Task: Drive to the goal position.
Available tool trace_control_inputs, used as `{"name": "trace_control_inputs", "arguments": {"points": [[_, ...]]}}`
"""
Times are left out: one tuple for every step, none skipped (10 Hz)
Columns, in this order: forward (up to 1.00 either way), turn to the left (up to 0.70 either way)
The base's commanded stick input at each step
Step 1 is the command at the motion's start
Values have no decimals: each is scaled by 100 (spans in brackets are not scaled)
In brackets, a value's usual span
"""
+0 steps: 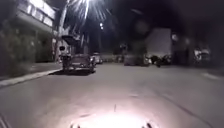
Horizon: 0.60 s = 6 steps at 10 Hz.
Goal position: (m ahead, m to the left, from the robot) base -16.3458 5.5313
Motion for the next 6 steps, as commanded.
{"name": "trace_control_inputs", "arguments": {"points": [[85, 0], [85, 0], [85, 0], [85, 0], [85, -17], [85, -34]]}}
